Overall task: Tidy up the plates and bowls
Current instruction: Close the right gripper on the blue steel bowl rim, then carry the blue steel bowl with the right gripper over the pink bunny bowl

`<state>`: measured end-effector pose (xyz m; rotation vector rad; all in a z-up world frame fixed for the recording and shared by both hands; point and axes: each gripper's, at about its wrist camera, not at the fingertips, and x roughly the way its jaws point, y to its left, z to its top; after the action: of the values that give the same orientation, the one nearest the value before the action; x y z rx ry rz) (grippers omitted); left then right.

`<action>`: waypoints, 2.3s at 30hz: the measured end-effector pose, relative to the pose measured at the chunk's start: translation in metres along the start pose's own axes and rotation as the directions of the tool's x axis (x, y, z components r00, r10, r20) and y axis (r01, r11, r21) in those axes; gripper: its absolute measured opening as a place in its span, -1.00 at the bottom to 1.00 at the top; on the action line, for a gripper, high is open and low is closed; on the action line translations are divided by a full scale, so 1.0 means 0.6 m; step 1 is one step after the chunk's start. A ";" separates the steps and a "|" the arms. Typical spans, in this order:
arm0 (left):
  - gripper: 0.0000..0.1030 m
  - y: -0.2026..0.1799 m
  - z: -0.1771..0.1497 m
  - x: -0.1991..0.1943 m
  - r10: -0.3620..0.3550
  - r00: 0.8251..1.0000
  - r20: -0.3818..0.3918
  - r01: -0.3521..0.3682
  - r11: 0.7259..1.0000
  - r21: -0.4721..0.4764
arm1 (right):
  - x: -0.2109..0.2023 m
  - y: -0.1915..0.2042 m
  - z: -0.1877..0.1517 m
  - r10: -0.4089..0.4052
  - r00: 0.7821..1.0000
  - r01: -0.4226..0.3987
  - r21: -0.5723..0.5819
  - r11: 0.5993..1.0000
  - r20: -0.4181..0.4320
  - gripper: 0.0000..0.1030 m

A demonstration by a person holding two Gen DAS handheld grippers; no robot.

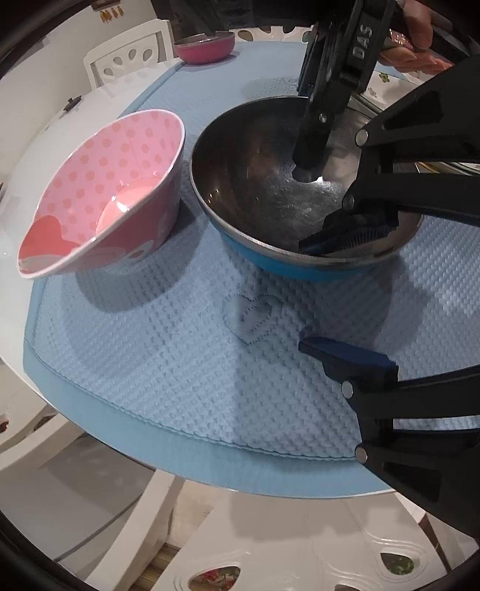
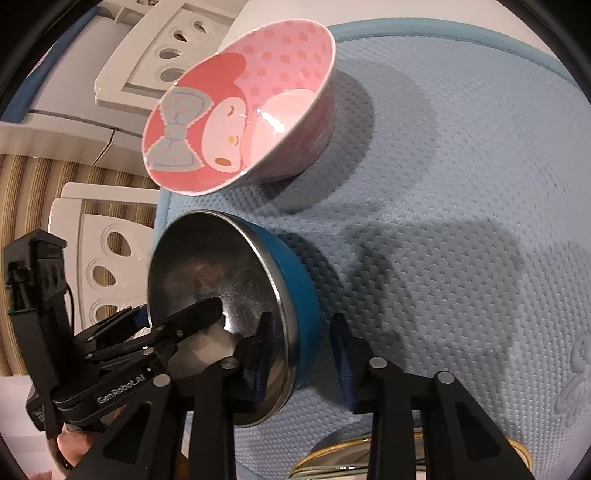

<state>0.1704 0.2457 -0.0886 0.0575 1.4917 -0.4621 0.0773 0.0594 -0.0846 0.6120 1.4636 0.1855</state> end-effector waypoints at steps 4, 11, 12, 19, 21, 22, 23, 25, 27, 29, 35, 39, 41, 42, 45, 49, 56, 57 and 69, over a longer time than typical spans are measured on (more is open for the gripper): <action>-0.57 -0.014 -0.002 -0.007 -0.017 1.000 0.013 0.017 1.000 0.005 | 0.009 0.002 -0.005 -0.006 1.000 0.006 0.008 1.000 0.015 -0.70; -0.63 -0.039 -0.014 -0.020 0.014 0.999 0.033 -0.014 1.000 -0.014 | 0.002 0.019 -0.020 -0.014 1.000 0.015 -0.036 0.999 0.014 -0.70; -0.63 -0.039 -0.017 -0.024 0.011 0.999 0.035 -0.010 1.000 -0.029 | -0.002 0.018 -0.022 -0.011 1.000 0.012 -0.042 0.999 0.012 -0.70; -0.63 -0.054 -0.034 -0.068 0.037 0.998 0.056 -0.032 0.997 -0.077 | -0.043 0.016 -0.035 0.035 0.999 -0.034 -0.054 0.998 0.015 -0.70; -0.63 -0.054 -0.036 -0.080 0.020 0.998 0.052 -0.014 0.993 -0.120 | -0.061 0.021 -0.039 0.036 0.999 -0.034 -0.076 0.997 0.026 -0.70; -0.63 -0.059 -0.037 -0.089 0.018 0.998 0.065 -0.010 0.992 -0.129 | -0.069 0.020 -0.040 0.042 0.999 -0.040 -0.080 0.996 0.029 -0.69; -0.63 -0.064 -0.038 -0.094 0.026 0.997 0.074 -0.016 0.992 -0.127 | -0.076 0.019 -0.041 0.054 0.998 -0.051 -0.080 0.995 0.032 -0.69; -0.63 -0.082 -0.039 -0.108 0.052 0.995 0.086 -0.042 0.992 -0.115 | -0.091 0.017 -0.046 0.083 0.996 -0.079 -0.077 0.994 0.041 -0.68; -0.63 -0.097 -0.044 -0.119 0.070 0.993 0.098 -0.059 0.993 -0.105 | -0.105 0.016 -0.052 0.099 0.994 -0.095 -0.078 0.992 0.050 -0.68; -0.63 -0.114 -0.045 -0.125 0.077 0.991 0.109 -0.066 0.993 -0.102 | -0.122 0.015 -0.057 0.110 0.992 -0.105 -0.081 0.991 0.062 -0.68; -0.63 -0.138 -0.051 -0.150 0.088 0.987 0.132 -0.075 0.992 -0.097 | -0.164 0.012 -0.070 0.118 0.989 -0.109 -0.097 0.989 0.090 -0.66; -0.63 -0.146 -0.043 -0.170 0.085 0.985 0.148 -0.074 0.994 -0.084 | -0.182 0.022 -0.066 0.122 0.987 -0.111 -0.107 0.988 0.106 -0.66; -0.63 -0.147 -0.035 -0.180 0.082 0.984 0.155 -0.070 0.994 -0.080 | -0.191 0.027 -0.064 0.121 0.986 -0.108 -0.111 0.988 0.113 -0.66; -0.63 -0.147 -0.031 -0.184 0.081 0.984 0.160 -0.070 0.995 -0.075 | -0.197 0.031 -0.061 0.119 0.986 -0.105 -0.117 0.988 0.117 -0.66; -0.63 -0.147 -0.012 -0.195 0.077 0.983 0.167 -0.069 0.996 -0.055 | -0.210 0.041 -0.051 0.114 0.985 -0.098 -0.120 0.988 0.133 -0.66; -0.63 -0.146 0.020 -0.206 0.060 0.983 0.174 -0.058 0.998 -0.016 | -0.224 0.054 -0.027 0.107 0.980 -0.090 -0.104 0.990 0.167 -0.66; -0.63 -0.129 0.076 -0.218 0.029 0.980 0.197 -0.034 0.999 0.017 | -0.241 0.078 0.022 0.086 0.975 -0.068 -0.090 0.994 0.206 -0.65; -0.63 -0.127 0.084 -0.218 0.029 0.980 0.199 -0.033 0.999 0.020 | -0.243 0.082 0.029 0.081 0.974 -0.064 -0.089 0.994 0.210 -0.65; -0.63 -0.097 0.168 -0.176 -0.016 0.985 0.170 0.009 0.999 0.040 | -0.208 0.092 0.111 0.025 0.979 -0.014 -0.060 0.998 0.202 -0.65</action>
<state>0.2455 0.1881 0.0374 0.0385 1.3154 -0.4947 0.1391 0.0280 0.0501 0.5809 1.2513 0.1749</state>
